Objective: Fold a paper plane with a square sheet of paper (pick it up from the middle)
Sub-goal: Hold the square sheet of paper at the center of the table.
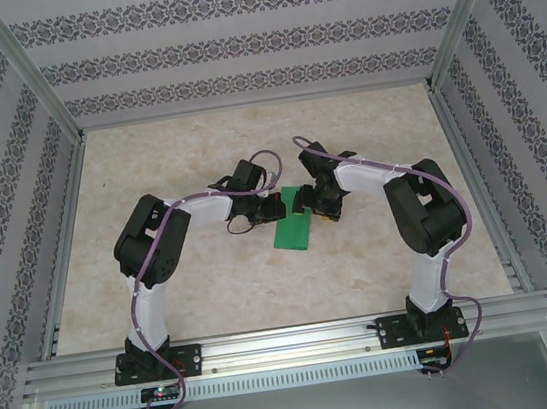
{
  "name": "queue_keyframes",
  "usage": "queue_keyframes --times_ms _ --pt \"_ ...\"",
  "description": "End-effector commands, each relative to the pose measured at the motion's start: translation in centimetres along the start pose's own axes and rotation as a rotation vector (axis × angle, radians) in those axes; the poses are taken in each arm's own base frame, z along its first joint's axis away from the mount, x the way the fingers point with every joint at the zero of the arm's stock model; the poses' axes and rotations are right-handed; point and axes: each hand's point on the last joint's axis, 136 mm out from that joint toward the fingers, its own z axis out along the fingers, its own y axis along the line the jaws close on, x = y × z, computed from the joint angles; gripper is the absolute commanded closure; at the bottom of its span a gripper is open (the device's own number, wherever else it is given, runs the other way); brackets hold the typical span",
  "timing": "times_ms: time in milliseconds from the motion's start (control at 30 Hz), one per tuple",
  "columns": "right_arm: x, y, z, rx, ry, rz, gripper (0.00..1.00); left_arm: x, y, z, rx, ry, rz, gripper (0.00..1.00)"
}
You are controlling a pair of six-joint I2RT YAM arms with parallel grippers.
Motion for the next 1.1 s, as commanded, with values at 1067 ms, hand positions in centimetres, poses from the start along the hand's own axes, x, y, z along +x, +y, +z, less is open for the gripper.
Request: queue_keyframes --times_ms 1067 --pt "1.4 -2.1 3.7 0.057 0.075 -0.038 0.30 -2.1 -2.1 -3.9 -0.008 -0.192 0.079 0.91"
